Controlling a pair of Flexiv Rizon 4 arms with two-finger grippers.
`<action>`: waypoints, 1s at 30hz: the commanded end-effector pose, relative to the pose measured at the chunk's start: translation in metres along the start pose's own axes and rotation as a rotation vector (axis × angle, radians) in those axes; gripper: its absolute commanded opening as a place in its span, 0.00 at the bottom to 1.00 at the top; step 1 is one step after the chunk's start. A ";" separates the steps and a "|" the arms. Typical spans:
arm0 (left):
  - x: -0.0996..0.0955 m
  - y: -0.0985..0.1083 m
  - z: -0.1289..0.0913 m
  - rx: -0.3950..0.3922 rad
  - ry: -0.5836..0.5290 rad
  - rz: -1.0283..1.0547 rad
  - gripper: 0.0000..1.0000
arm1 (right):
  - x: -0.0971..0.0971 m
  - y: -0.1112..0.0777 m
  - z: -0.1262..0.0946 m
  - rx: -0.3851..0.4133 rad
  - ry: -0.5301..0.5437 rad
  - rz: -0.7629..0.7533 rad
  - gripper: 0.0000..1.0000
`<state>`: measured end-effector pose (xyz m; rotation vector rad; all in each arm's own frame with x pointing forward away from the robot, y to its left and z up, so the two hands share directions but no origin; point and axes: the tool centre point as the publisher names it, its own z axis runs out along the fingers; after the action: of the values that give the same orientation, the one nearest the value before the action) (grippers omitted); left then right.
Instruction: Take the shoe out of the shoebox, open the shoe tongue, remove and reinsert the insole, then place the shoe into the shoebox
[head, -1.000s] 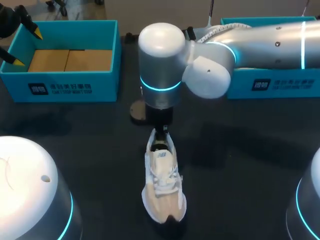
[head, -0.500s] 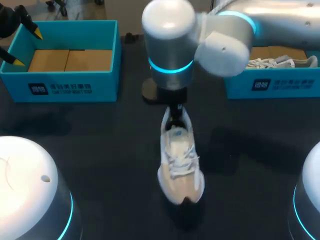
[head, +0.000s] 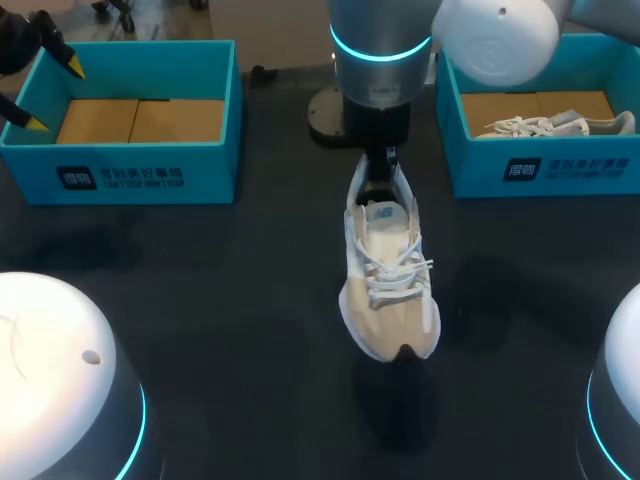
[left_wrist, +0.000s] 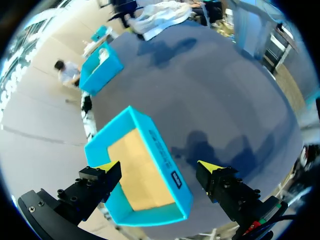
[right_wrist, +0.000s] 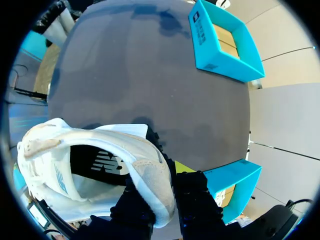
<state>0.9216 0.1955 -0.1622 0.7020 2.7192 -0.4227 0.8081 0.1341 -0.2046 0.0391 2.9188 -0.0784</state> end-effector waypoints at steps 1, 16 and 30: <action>-0.013 0.002 -0.004 -0.135 0.088 -0.323 1.00 | 0.001 -0.003 -0.001 -0.006 -0.001 -0.001 0.00; -0.033 0.038 0.003 -0.325 0.255 -1.109 1.00 | -0.006 -0.008 0.000 -0.013 -0.003 -0.003 0.00; -0.033 0.038 0.003 -0.325 0.255 -1.109 1.00 | -0.102 -0.091 -0.022 0.024 0.006 0.013 0.00</action>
<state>0.9609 0.2152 -0.1642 -0.7027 3.0281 -0.1582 0.8926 0.0624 -0.1669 0.0627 2.8986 -0.1227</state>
